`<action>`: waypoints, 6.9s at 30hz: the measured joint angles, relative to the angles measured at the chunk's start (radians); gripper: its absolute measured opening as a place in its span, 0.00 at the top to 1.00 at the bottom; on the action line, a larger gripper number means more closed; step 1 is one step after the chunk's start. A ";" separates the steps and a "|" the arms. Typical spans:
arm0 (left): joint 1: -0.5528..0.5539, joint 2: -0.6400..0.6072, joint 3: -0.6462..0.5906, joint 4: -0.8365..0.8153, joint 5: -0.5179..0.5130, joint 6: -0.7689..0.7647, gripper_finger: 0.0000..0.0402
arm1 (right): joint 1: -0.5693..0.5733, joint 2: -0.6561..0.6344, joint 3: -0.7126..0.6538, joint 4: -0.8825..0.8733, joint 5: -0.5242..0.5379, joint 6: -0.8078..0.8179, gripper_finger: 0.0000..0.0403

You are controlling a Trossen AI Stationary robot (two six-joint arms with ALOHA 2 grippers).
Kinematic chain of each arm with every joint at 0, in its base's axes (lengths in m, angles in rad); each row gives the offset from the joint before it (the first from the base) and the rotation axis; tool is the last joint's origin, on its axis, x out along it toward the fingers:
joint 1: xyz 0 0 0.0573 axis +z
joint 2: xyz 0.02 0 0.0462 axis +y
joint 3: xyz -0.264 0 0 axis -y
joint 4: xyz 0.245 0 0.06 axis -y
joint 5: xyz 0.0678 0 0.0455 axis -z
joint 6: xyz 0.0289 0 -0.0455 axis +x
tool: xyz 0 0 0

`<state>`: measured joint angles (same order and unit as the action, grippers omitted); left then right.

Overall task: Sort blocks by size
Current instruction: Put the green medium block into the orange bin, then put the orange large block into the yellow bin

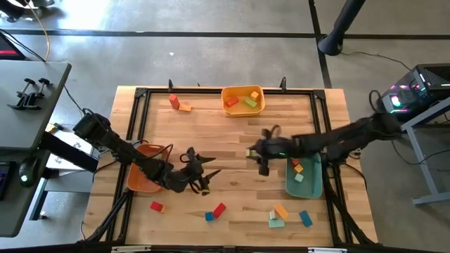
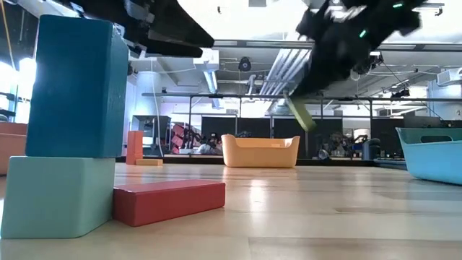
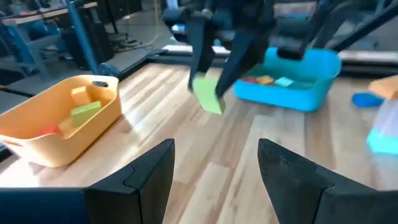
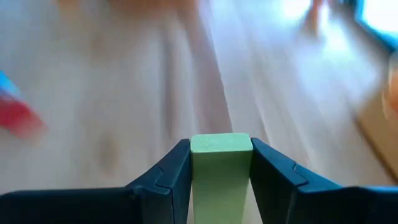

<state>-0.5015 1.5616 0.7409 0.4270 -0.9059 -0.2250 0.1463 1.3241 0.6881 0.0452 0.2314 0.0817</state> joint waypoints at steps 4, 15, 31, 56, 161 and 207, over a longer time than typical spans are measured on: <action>0.012 0.001 -0.058 0.181 0.052 0.044 0.46 | 0.081 -0.055 -0.201 0.684 0.012 -0.037 0.69; 0.064 0.284 0.074 0.566 0.318 0.460 0.46 | 0.209 0.087 -0.234 1.215 0.003 -0.152 0.69; 0.116 0.319 0.176 0.567 0.347 0.306 0.37 | 0.259 0.168 -0.145 1.016 0.135 -0.206 0.69; 0.123 0.319 0.179 0.494 0.309 0.291 0.76 | 0.251 0.167 -0.145 0.928 0.133 -0.142 0.43; 0.022 -0.150 0.305 -1.771 0.237 -1.337 0.48 | 0.327 -0.004 -0.146 0.638 0.264 -0.169 0.35; 1.090 -0.159 0.314 -1.081 0.352 -0.120 0.23 | 0.380 0.051 -0.146 0.514 0.277 0.051 0.35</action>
<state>0.5883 1.4026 1.0549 -0.6542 -0.5543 -0.3455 0.5267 1.3746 0.5419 0.5596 0.5084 0.1328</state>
